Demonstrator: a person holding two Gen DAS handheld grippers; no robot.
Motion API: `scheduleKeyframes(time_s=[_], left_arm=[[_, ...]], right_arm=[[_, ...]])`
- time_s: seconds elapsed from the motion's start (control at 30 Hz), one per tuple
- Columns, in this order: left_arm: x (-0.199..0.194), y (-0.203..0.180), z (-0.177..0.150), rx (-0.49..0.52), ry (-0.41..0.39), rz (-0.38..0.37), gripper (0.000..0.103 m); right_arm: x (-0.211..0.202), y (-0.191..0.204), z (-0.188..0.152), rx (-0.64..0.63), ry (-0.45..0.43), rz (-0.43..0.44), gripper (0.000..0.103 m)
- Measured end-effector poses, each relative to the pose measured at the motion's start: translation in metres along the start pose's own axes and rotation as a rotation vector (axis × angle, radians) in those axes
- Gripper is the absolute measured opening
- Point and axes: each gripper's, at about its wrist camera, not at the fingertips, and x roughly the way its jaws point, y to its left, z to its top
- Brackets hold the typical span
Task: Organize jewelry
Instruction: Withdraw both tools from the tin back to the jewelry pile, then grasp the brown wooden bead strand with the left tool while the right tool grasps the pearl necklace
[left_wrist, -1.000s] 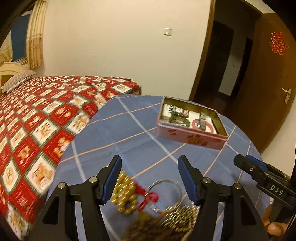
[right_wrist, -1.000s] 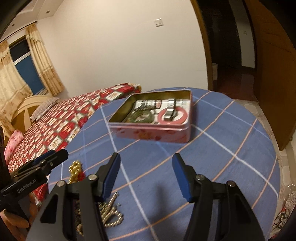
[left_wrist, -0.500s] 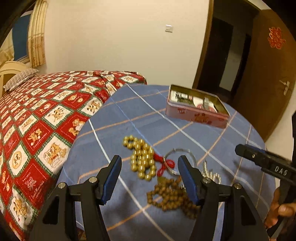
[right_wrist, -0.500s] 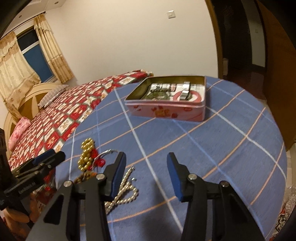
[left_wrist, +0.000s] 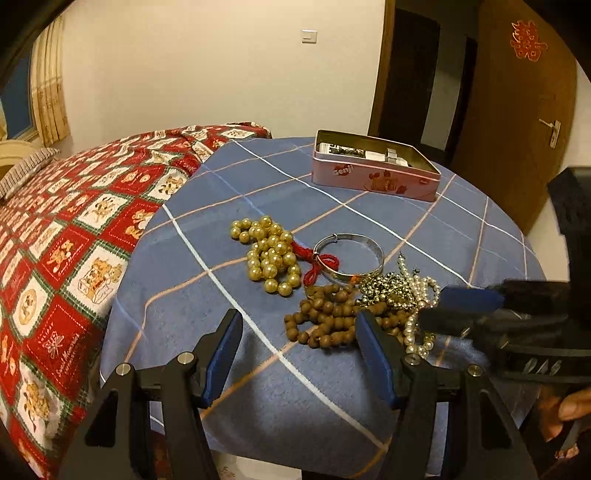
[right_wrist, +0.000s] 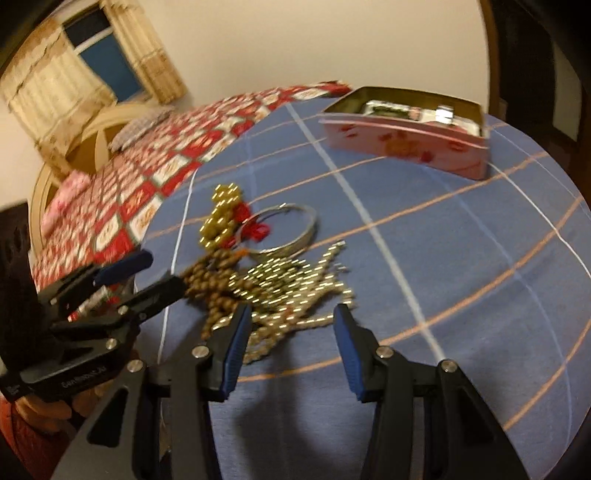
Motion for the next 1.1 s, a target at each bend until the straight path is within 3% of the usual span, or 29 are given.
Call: scheduleKeyframes(time_s=[0.17, 0.2, 0.23, 0.27, 0.37, 0.5, 0.73, 0.8, 0.9, 0.93, 0.97, 1.03, 1.1], left_arm=[[-0.005, 0.001, 0.0, 0.033, -0.002, 0.004, 0.064], [-0.005, 0.001, 0.0, 0.04, -0.001, 0.002, 0.064], [-0.005, 0.0, 0.0, 0.047, -0.001, -0.002, 0.064], [-0.004, -0.001, 0.0, 0.053, 0.0, -0.007, 0.064], [0.001, -0.007, 0.0, 0.07, 0.018, -0.028, 0.064], [0.01, -0.017, 0.0, 0.1, 0.039, -0.043, 0.064], [0.026, -0.024, 0.003, 0.105, 0.05, -0.04, 0.063], [0.027, -0.025, 0.003, 0.111, 0.053, -0.046, 0.048], [0.026, -0.029, 0.002, 0.137, 0.057, -0.071, 0.039], [0.025, -0.031, 0.002, 0.146, 0.063, -0.078, 0.031], [0.026, -0.032, 0.002, 0.147, 0.08, -0.101, 0.014], [0.025, -0.032, 0.0, 0.134, 0.086, -0.136, 0.012], [0.022, -0.034, -0.001, 0.133, 0.083, -0.147, 0.009]], right_arm=[[0.014, 0.013, 0.0, -0.062, 0.038, -0.011, 0.049], [0.014, 0.012, 0.0, -0.067, 0.042, -0.008, 0.042], [0.013, 0.009, 0.0, -0.067, 0.048, -0.005, 0.024], [0.013, 0.007, 0.0, -0.066, 0.059, -0.012, 0.015], [0.008, -0.009, 0.0, -0.048, 0.067, -0.034, 0.011], [-0.002, -0.03, 0.002, -0.022, 0.036, -0.142, 0.011], [-0.011, -0.042, 0.006, 0.015, 0.009, -0.143, 0.013], [-0.011, -0.041, 0.007, 0.011, 0.01, -0.143, 0.016], [-0.011, -0.042, 0.009, 0.015, 0.008, -0.14, 0.019], [-0.011, -0.044, 0.01, 0.026, 0.008, -0.135, 0.022], [-0.011, -0.045, 0.011, 0.037, 0.006, -0.13, 0.025], [-0.01, -0.046, 0.012, 0.055, -0.001, -0.122, 0.043], [-0.011, -0.044, 0.013, 0.053, -0.013, -0.121, 0.046]])
